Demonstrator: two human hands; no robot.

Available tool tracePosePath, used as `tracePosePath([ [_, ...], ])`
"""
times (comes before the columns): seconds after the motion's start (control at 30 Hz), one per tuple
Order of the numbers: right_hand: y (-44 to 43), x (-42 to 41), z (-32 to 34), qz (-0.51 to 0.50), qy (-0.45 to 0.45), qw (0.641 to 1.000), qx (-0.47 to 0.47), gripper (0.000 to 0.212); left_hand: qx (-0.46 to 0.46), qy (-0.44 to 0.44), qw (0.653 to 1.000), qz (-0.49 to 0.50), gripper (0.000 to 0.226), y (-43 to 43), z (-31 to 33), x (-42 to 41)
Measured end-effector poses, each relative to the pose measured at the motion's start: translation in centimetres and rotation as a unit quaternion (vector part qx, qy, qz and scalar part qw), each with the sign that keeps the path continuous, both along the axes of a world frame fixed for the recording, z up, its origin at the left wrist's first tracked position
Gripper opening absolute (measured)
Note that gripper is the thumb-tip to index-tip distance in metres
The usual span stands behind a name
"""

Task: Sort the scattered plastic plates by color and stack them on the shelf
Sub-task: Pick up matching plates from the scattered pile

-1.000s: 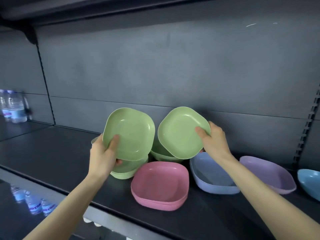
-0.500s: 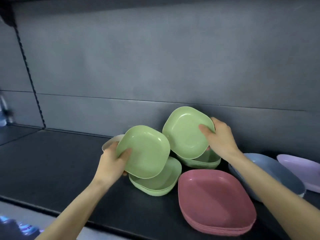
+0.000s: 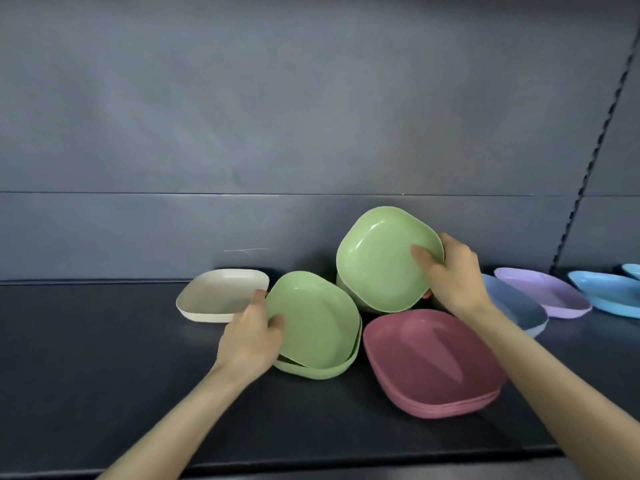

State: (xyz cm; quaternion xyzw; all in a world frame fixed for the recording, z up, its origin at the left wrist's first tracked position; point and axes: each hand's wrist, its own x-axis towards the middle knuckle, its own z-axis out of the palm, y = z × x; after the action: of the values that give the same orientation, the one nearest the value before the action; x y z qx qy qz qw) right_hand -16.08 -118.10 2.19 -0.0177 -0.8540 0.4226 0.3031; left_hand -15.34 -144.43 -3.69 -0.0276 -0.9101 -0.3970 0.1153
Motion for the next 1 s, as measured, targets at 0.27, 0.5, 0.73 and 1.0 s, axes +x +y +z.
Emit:
tracePosePath([
  [0.27,-1.9,0.9,0.0,0.087,-0.032,0.995,-0.039,0.006,-0.028,-0.044,0.998,-0.024,0.026,-0.6,-1.2,0.3],
  [0.5,-4.4,-0.1,-0.3,0.116,-0.111,0.987,-0.020,0.012,0.192,-0.055,0.977,-0.080,0.042,-1.9,-1.3,0.7],
  [0.73,-7.1,-1.5,-1.4,0.171,-0.217,0.957,0.089,0.016,0.168,-0.001,0.981,-0.101,0.031,-1.4,-2.0,1.2],
  [1.0,-7.5,-2.0,-1.9,0.106,-0.236,0.918,0.301,0.035,0.120,0.047,0.987,-0.100,0.040,-1.4,-2.3,1.5],
])
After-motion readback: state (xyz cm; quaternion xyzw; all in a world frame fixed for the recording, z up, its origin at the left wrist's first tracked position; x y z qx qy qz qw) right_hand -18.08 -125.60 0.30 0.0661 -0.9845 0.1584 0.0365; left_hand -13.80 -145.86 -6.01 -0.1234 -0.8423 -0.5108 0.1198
